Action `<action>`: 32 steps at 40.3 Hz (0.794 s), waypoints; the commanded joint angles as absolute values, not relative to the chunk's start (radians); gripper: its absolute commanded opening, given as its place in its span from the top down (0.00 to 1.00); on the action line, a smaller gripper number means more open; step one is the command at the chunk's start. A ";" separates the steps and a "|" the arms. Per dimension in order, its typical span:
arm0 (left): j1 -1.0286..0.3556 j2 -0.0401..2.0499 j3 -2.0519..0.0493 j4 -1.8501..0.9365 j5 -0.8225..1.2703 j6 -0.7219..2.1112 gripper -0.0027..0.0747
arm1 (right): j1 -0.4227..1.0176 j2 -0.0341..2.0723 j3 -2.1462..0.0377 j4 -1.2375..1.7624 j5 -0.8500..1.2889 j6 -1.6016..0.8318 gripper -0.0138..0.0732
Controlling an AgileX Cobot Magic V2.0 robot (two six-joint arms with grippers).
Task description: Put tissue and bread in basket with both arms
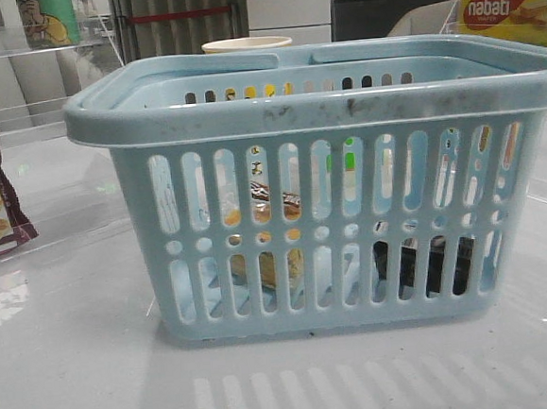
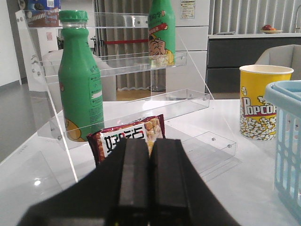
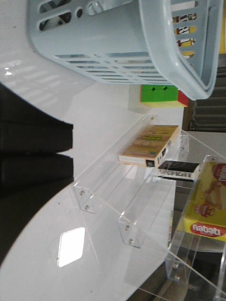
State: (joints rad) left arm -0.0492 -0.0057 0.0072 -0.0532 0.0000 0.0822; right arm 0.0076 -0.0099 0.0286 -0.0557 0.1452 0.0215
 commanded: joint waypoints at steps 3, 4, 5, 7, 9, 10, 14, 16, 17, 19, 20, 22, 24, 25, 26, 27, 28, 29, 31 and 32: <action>-0.057 -0.023 0.007 -0.060 -0.077 0.078 0.85 | 0.001 -0.029 0.027 -0.060 0.009 0.018 0.78; -0.057 -0.023 0.007 -0.060 -0.077 0.078 0.85 | 0.001 -0.029 0.027 -0.060 0.009 0.018 0.78; -0.057 -0.023 0.007 -0.060 -0.077 0.078 0.85 | 0.001 -0.029 0.027 -0.060 0.009 0.018 0.78; -0.057 -0.023 0.007 -0.060 -0.077 0.078 0.85 | 0.001 -0.029 0.027 -0.060 0.009 0.018 0.78; -0.057 -0.023 0.007 -0.060 -0.077 0.078 0.85 | 0.001 -0.029 0.027 -0.060 0.009 0.018 0.78; -0.057 -0.023 0.007 -0.060 -0.077 0.078 0.85 | 0.001 -0.029 0.027 -0.060 0.008 0.018 0.78; -0.057 -0.023 0.007 -0.060 -0.077 0.078 0.85 | 0.003 -0.029 0.030 -0.035 -0.012 0.018 0.78; -0.057 -0.023 0.007 -0.060 -0.077 0.078 0.85 | 0.003 -0.029 0.030 -0.008 -0.021 0.015 0.78; -0.057 -0.023 0.007 -0.060 -0.077 0.078 0.85 | 0.003 -0.029 0.030 0.000 -0.022 0.007 0.78; -0.057 -0.023 0.007 -0.060 -0.077 0.078 0.85 | 0.003 -0.029 0.030 0.006 -0.021 0.000 0.78; -0.057 -0.023 0.007 -0.060 -0.077 0.078 0.85 | 0.003 -0.029 0.030 0.006 -0.021 0.000 0.78; -0.057 -0.023 0.007 -0.060 -0.077 0.078 0.85 | 0.003 -0.029 0.030 0.006 -0.021 -0.011 0.78; -0.057 -0.023 0.007 -0.060 -0.077 0.078 0.85 | 0.003 -0.029 0.030 0.006 -0.031 -0.015 0.78; -0.057 -0.023 0.007 -0.060 -0.077 0.078 0.85 | 0.003 -0.029 0.030 0.006 -0.041 -0.015 0.78; -0.057 -0.023 0.007 -0.060 -0.077 0.078 0.85 | 0.003 -0.029 0.030 0.006 -0.058 -0.015 0.78; -0.057 -0.023 0.007 -0.060 -0.077 0.078 0.85 | 0.003 -0.029 0.030 0.006 -0.071 -0.015 0.78; -0.057 -0.023 0.007 -0.060 -0.077 0.078 0.85 | 0.003 -0.029 0.030 0.006 -0.084 -0.015 0.78; -0.057 -0.023 0.007 -0.060 -0.077 0.078 0.85 | 0.003 -0.029 0.030 0.006 -0.102 -0.015 0.78; -0.057 -0.023 0.007 -0.060 -0.077 0.078 0.85 | 0.003 -0.029 0.030 0.006 -0.123 -0.015 0.78; -0.057 -0.023 0.007 -0.060 -0.077 0.078 0.85 | 0.003 -0.029 0.030 0.006 -0.129 -0.015 0.78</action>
